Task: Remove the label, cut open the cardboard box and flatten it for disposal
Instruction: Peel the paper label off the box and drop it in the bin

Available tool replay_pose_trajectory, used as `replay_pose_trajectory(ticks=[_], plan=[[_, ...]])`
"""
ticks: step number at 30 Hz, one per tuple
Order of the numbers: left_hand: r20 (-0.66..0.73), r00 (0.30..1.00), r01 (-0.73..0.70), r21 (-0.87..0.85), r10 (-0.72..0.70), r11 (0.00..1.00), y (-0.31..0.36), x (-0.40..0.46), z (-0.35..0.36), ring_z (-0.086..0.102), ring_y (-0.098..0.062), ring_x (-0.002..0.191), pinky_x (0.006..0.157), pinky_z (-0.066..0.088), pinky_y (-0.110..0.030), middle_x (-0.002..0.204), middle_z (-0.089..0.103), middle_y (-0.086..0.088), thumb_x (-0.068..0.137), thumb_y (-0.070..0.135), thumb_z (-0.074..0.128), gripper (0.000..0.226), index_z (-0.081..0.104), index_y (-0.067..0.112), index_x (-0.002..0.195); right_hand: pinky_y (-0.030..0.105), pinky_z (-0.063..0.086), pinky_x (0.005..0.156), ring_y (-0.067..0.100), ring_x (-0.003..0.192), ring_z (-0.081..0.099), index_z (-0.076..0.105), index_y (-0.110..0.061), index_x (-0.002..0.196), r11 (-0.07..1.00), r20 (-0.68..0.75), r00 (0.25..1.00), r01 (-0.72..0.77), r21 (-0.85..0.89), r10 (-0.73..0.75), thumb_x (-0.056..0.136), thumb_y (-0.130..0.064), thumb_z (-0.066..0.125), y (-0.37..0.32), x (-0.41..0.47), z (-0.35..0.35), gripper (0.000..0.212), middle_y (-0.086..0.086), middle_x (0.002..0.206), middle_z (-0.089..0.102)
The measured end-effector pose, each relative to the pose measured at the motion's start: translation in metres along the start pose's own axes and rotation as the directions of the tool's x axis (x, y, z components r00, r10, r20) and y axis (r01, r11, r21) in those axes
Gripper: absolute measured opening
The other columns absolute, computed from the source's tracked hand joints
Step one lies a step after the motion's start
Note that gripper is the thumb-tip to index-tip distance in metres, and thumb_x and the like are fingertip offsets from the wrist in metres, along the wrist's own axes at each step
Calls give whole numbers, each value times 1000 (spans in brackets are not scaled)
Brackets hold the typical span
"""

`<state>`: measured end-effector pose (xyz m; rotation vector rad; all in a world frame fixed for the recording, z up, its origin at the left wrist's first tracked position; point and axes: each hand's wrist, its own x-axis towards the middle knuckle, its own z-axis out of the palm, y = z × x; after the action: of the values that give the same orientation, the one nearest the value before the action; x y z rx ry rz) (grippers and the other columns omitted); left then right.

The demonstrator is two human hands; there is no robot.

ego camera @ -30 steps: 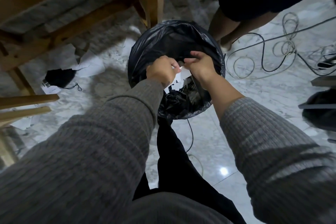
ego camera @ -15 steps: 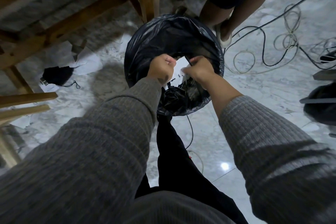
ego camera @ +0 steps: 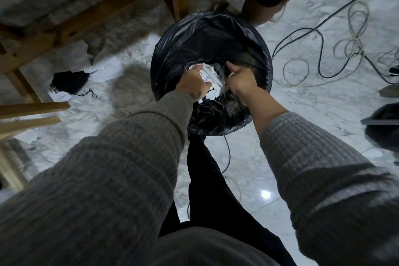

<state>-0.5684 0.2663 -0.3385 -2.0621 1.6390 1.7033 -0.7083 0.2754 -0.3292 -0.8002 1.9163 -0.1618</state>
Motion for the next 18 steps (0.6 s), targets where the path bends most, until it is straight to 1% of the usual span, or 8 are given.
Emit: replay_pose_trajectory(ticks=[2,3,5,7,10,14,16,18], plan=[[3,1000,0,13,0,1000,3,-2,-4,56,-19,114,87,38,-18,131,56,-7,91,19,63,52,45,13,139,27,32,91,19,95,45,52,-38,131,1000,16,1000,-20,-3,20,70,-3,43,-1,-1,1,70,1,130,59],[5,1000,-6,22,6,1000,5,-4,-7,55,-19,116,88,38,-18,132,56,-7,91,18,62,48,48,13,136,29,35,95,21,102,49,54,-40,129,1000,15,1000,-26,-1,26,68,-7,43,-2,-1,1,70,2,135,57],[10,999,-36,46,36,998,12,-10,-16,54,-20,119,93,39,-21,132,56,-7,91,17,61,43,52,12,132,33,44,98,24,114,54,58,-39,124,1000,23,1000,-20,5,20,66,-13,45,-9,-4,-1,66,1,128,62],[5,997,-76,72,76,995,23,-16,-30,53,-21,122,99,40,-24,133,56,-7,91,17,61,41,53,11,131,35,48,99,25,113,59,64,-30,121,1000,28,1000,7,-10,-7,74,-13,53,-27,-14,-9,50,1,120,67],[-4,994,-107,98,108,989,45,-29,-59,52,-20,123,102,40,-26,134,55,-6,92,18,60,39,53,13,130,31,48,98,23,108,62,65,-24,117,996,13,997,75,-47,-74,82,-12,58,-63,-38,-25,37,4,121,65],[-119,982,-134,119,148,984,80,-55,-110,57,-22,115,101,43,-29,125,61,-6,91,19,61,30,58,17,120,30,43,99,25,118,56,64,-19,118,960,51,974,227,-165,-221,87,-14,57,-121,-70,-48,32,6,128,61],[-170,966,-172,148,196,974,100,-73,-143,59,-22,112,98,44,-27,120,63,-6,91,18,60,29,60,15,119,30,42,98,25,116,57,65,-21,111,926,37,952,304,-225,-304,87,-16,55,-158,-88,-59,26,4,124,63],[-208,950,-202,162,234,966,116,-92,-179,59,-21,111,96,46,-29,122,63,-5,92,20,60,30,59,16,122,34,46,97,25,110,60,65,-29,101,896,-8,928,357,-264,-373,87,-19,53,-197,-108,-67,21,3,119,65]])
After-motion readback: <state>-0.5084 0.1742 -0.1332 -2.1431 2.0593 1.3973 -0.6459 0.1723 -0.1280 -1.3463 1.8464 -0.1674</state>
